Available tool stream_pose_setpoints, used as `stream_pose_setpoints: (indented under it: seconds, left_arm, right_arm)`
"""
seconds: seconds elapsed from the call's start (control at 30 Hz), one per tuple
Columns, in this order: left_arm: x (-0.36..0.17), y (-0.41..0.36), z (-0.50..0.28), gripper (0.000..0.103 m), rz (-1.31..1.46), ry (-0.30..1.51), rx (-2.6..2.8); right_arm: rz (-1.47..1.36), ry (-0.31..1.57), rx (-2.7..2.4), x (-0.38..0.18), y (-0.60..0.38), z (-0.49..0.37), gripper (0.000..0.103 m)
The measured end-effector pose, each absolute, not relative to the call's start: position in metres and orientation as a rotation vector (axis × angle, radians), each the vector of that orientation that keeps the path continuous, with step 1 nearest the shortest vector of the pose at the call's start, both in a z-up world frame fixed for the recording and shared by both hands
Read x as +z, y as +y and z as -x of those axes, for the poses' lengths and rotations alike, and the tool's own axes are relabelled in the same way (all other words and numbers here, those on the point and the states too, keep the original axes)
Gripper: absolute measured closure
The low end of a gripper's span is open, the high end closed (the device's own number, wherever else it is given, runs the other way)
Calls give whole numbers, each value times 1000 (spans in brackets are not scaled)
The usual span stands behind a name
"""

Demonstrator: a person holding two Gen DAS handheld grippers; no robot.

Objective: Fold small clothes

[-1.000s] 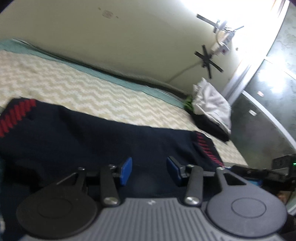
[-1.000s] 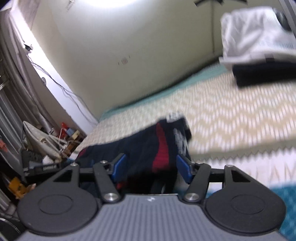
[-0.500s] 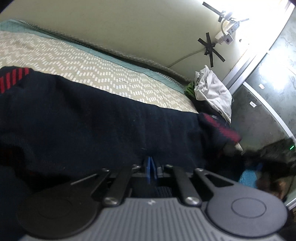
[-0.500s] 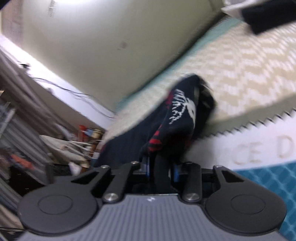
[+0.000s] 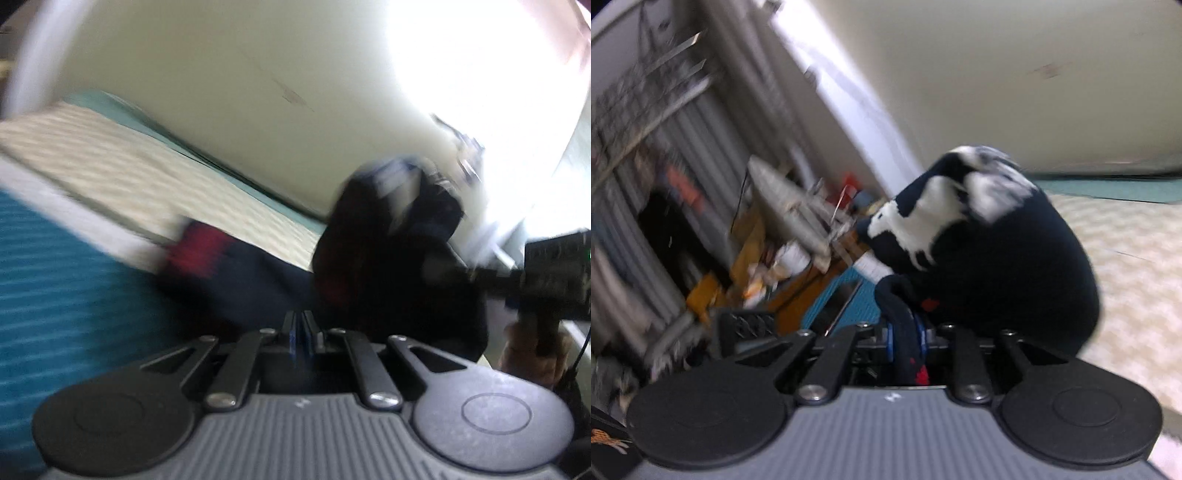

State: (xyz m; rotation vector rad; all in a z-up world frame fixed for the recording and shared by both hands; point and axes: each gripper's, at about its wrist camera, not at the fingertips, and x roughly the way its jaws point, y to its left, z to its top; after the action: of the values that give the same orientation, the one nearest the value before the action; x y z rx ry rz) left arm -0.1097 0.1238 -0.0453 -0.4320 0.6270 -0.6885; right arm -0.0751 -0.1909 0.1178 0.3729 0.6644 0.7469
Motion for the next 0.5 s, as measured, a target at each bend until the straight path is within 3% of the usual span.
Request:
stream_pose_setpoints:
  seconds: [0.13, 0.23, 0.3, 0.37, 0.4, 0.43, 0.5]
  left_arm:
    - [-48, 182, 129, 95, 522, 589, -546]
    - [-50, 200, 140, 89, 577, 574, -510]
    - [-50, 199, 144, 82, 571, 570, -509]
    - [-45, 193, 146, 70, 542, 558, -527]
    - [-44, 189, 146, 64, 528, 553, -544]
    - [-42, 184, 146, 50, 514, 547, -561]
    - [-39, 170, 144, 44, 478, 529, -599]
  right_arm:
    - [-268, 759, 805, 95, -127, 38, 90]
    - [-268, 886, 815, 56, -96, 9, 64]
    - [-283, 924, 848, 40, -85, -1, 60]
    - [-311, 911, 915, 50, -89, 7, 48]
    - [-328, 892, 943, 56, -97, 14, 48]
    - [-334, 851, 956, 67, -108, 20, 48]
    - [-329, 776, 933, 87, -130, 29, 48]
